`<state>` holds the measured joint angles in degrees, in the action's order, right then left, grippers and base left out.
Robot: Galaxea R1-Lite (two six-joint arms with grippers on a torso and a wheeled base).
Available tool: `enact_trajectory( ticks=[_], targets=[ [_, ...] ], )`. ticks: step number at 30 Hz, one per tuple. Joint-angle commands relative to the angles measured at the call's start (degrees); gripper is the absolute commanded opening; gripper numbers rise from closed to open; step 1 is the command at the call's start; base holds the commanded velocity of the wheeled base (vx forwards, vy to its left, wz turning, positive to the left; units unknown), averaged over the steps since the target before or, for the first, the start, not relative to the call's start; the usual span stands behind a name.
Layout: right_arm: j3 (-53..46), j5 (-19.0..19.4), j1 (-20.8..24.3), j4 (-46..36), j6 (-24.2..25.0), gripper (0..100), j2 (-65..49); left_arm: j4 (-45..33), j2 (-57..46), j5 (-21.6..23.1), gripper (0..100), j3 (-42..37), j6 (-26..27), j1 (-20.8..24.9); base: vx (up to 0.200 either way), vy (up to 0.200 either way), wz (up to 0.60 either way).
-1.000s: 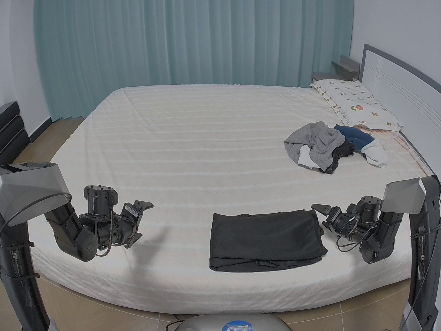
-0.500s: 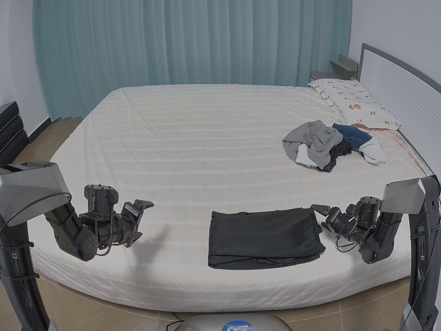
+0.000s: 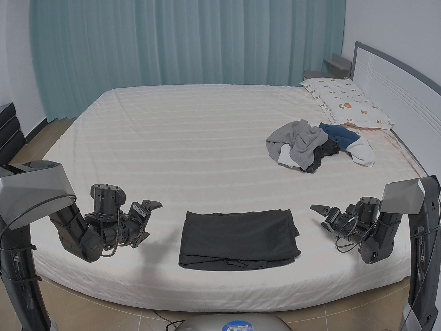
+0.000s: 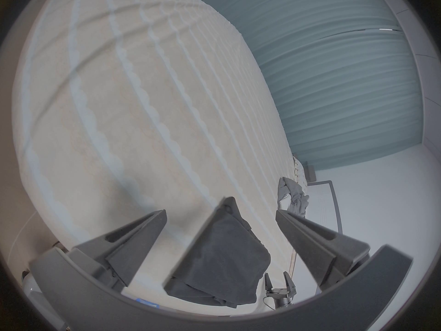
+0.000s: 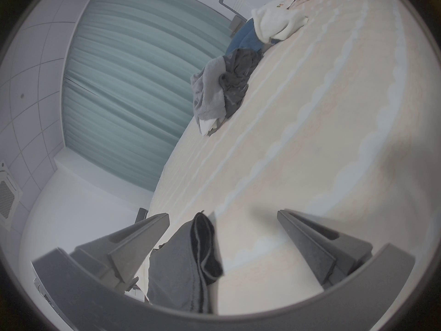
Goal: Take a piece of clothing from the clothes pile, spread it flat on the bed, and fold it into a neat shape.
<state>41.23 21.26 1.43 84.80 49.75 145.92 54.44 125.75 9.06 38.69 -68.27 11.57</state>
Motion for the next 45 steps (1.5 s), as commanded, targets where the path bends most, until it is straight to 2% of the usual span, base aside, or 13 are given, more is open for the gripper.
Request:
enact_trajectory(
  ticks=[1,9,11,19,21,29,33,40,45],
  targets=[
    [0.0,0.0,0.1,0.0,0.0,100,0.1,-0.1,0.6,0.1,100,0.9,0.1,0.1,0.000,-0.200,0.00],
    [0.0,0.0,0.0,0.0,0.0,100,0.1,0.0,1.7,0.0,100,1.6,0.8,0.1,0.000,-0.200,0.00],
    [0.0,0.0,0.1,0.0,0.0,100,0.1,0.0,2.4,-0.4,100,1.4,4.2,0.0,0.000,-0.200,0.00],
    [0.0,0.0,0.1,0.0,0.0,100,0.1,0.4,4.3,-3.2,100,0.8,11.1,0.1,0.000,0.000,0.00],
    [0.0,-0.1,0.1,0.0,0.0,100,0.1,0.6,5.3,-3.8,100,0.3,14.2,0.1,0.000,0.000,0.00],
    [0.0,0.0,0.1,0.0,0.0,100,0.1,2.1,5.8,-4.0,100,-0.4,18.3,-0.9,0.000,0.000,0.00],
    [0.0,0.0,0.1,0.0,0.0,100,0.1,4.7,4.7,-3.8,100,-1.8,18.2,-2.4,0.000,0.000,0.00],
    [0.0,0.0,0.1,0.0,0.0,100,0.1,4.9,4.8,-3.9,100,-2.1,19.0,-3.0,0.000,0.000,0.00],
    [0.0,-0.1,0.1,0.1,0.0,100,0.2,7.1,9.1,-3.9,100,-2.3,24.4,-3.6,0.000,0.000,0.00]
  ],
)
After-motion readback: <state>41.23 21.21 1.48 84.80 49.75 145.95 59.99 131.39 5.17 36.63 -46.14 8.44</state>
